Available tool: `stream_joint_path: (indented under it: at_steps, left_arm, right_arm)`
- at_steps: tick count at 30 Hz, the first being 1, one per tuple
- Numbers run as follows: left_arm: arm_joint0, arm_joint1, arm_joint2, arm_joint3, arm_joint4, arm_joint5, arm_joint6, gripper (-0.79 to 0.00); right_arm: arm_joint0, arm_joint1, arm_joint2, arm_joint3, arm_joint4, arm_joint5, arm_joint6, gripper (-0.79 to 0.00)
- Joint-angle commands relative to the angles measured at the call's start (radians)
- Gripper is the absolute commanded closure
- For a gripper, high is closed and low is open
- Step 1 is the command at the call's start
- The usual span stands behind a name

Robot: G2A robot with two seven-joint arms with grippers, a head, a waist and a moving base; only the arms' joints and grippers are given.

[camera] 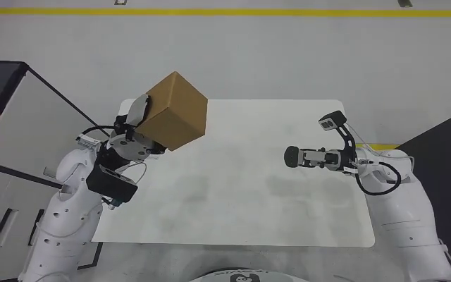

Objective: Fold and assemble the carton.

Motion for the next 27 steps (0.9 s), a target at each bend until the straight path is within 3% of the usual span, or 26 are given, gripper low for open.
stream_joint_path:
  at_steps: [1, 6, 17, 27]
  left_arm:
    - [0.0, 0.0, 0.0, 0.0, -0.001, 0.0, 0.001, 0.0]
    - [0.004, 0.003, -0.005, -0.013, 0.03, -0.053, -0.068, 0.0]
    - [-0.019, 0.024, -0.025, 0.069, 0.06, -0.373, -0.234, 0.0]
    - [-0.019, 0.025, -0.02, 0.07, 0.064, -0.391, -0.278, 0.0]
  right_arm:
    - [0.0, 0.0, 0.0, 0.0, 0.0, 0.0, 0.0, -0.785]
    - [0.0, 0.0, 0.0, 0.0, 0.0, 0.0, 0.0, -0.785]
    - [0.0, 0.0, 0.0, 0.0, 0.0, 0.0, 0.0, -0.785]
    - [0.0, 0.0, 0.0, 0.0, 0.0, 0.0, 0.0, -0.785]
